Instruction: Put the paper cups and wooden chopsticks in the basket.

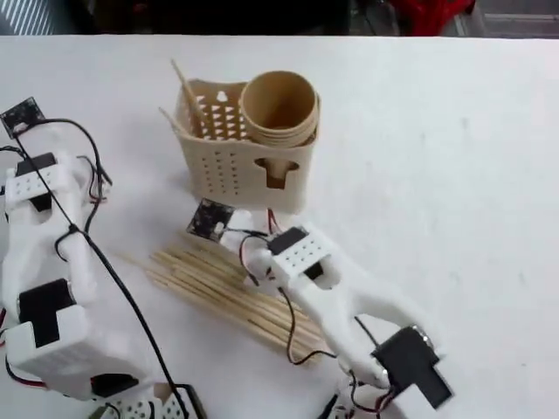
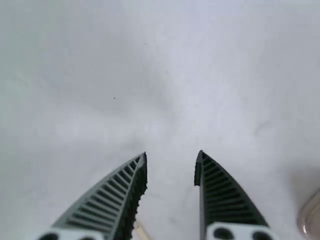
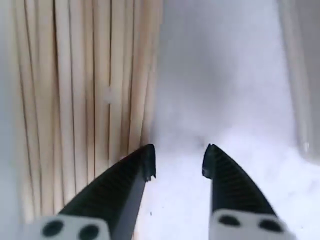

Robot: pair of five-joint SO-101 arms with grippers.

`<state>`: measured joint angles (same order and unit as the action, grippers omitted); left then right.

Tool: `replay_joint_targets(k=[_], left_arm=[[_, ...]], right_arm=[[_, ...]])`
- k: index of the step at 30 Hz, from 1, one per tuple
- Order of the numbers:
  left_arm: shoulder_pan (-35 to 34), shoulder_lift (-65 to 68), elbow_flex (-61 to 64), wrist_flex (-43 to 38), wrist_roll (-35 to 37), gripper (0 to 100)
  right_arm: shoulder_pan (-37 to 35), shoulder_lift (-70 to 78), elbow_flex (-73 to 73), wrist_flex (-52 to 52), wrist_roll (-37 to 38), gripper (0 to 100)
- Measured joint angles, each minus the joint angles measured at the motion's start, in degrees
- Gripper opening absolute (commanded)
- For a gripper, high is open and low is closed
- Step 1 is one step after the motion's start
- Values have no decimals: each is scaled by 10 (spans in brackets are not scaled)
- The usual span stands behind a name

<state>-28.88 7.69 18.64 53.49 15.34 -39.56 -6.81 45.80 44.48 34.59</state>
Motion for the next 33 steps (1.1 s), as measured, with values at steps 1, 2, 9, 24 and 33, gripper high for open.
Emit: replay_joint_targets(k=[1,2,9,24,33], left_arm=[[0,0,0,0,0,173],[0,0,0,0,0,173],[0,0,0,0,0,173],[0,0,4,0,0,173],[0,0,4,0,0,173]], right_arm=[[1,-16,8,1,0,162],[2,-33,12,1,0,162],[-12,-164,64,44,0,162],[-11,-10,39,-17,1,158],[19,16,4,-17,0,23]])
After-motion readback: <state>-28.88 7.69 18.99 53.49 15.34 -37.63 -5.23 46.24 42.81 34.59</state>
